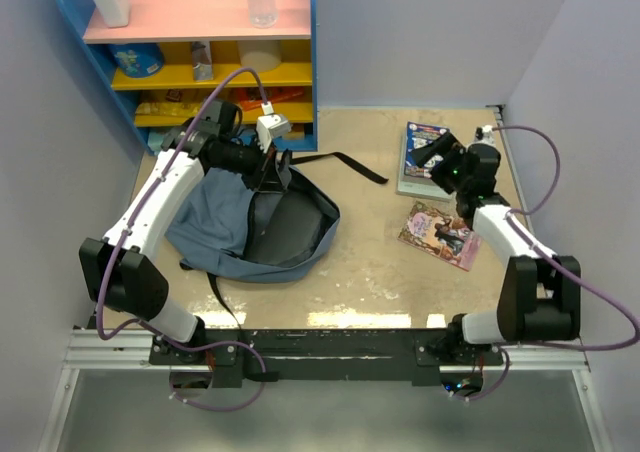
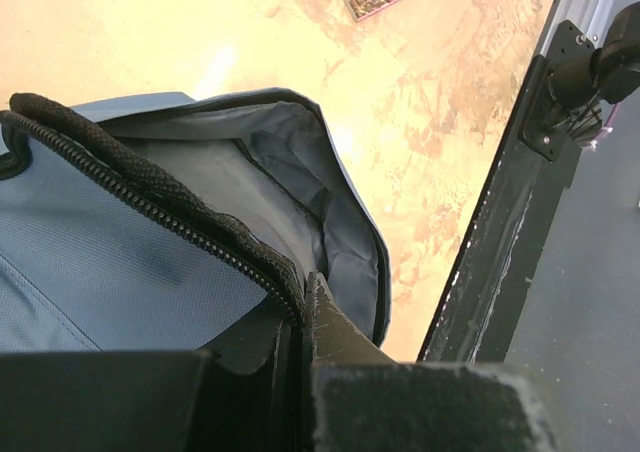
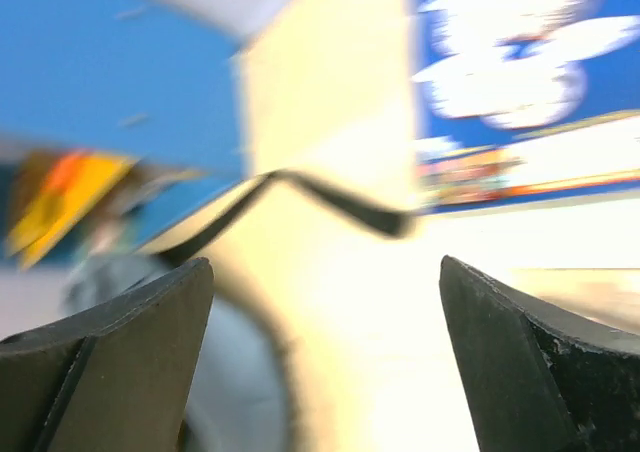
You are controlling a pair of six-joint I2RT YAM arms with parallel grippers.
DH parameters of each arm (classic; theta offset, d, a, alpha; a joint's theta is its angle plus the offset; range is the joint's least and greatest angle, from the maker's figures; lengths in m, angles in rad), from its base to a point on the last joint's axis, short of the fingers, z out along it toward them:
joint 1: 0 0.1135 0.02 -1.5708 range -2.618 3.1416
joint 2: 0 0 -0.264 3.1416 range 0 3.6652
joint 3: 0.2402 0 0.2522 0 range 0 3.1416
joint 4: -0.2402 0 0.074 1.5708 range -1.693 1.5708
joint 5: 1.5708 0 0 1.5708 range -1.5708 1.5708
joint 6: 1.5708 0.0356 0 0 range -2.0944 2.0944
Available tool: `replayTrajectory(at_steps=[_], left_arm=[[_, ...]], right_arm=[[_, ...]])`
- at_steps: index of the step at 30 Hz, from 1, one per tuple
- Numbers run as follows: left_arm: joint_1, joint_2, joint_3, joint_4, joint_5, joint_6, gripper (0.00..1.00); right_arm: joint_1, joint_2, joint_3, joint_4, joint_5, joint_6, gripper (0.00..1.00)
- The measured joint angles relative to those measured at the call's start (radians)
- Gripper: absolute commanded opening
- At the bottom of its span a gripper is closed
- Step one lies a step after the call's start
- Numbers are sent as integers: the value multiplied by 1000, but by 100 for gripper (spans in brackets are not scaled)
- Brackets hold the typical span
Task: Pack the student bag
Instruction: Place the book in the student bag.
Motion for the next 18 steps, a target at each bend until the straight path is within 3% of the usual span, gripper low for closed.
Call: replayTrajectory(at_steps=[3, 7, 18], left_arm=[[0, 0, -8, 2, 3, 1, 0], [0, 0, -13, 3, 3, 5, 0], [0, 0, -17, 5, 3, 19, 0]], right_arm=[[-101, 93, 42, -68, 21, -39, 99], [-138, 195, 110, -136, 80, -71, 99], [-84, 323, 286, -210, 349, -132, 99]])
